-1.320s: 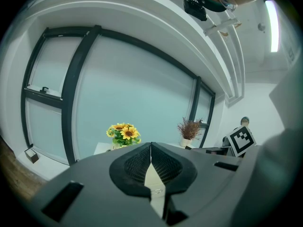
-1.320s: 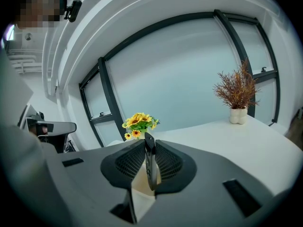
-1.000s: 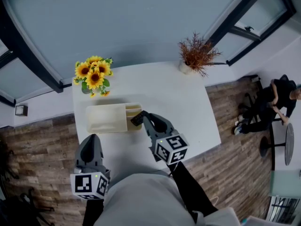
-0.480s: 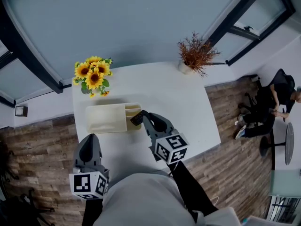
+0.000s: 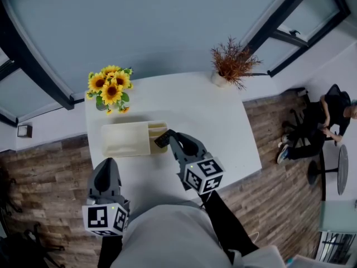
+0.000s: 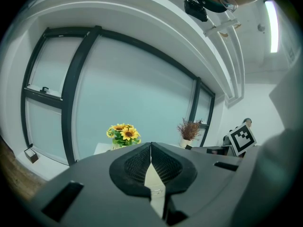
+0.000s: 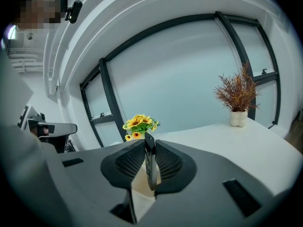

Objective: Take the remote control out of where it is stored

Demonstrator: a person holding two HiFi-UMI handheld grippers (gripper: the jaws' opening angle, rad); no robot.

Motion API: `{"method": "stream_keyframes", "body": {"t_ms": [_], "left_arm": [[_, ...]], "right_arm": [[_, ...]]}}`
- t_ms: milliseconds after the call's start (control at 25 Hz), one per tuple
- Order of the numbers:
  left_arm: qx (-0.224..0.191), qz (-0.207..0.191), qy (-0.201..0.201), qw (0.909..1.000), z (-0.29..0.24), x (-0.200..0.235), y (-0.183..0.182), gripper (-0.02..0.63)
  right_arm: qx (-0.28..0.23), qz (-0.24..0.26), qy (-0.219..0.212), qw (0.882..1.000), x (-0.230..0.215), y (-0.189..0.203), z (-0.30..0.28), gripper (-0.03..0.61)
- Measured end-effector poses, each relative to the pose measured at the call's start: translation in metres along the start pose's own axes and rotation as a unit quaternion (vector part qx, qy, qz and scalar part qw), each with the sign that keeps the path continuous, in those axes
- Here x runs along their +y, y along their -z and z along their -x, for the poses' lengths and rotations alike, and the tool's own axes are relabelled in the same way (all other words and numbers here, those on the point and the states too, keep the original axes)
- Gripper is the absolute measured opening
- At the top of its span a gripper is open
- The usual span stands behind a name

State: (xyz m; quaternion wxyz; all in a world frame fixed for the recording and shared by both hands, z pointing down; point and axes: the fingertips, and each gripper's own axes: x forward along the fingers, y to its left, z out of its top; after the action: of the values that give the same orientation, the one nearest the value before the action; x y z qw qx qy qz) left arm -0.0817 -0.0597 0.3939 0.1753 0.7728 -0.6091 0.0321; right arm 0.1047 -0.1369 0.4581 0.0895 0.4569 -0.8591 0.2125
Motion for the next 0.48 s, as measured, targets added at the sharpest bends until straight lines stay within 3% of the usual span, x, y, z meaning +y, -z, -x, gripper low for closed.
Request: {"method": "stream_keyframes", "body": {"t_ms": [480], "left_arm": [[-0.002,0.003,0.0,1.0,0.0008,-0.0007,0.0003,0.009]], "right_arm": [[-0.004,0.002,-0.001,1.0,0.0017,-0.0034,0.0021,0.068]]}}
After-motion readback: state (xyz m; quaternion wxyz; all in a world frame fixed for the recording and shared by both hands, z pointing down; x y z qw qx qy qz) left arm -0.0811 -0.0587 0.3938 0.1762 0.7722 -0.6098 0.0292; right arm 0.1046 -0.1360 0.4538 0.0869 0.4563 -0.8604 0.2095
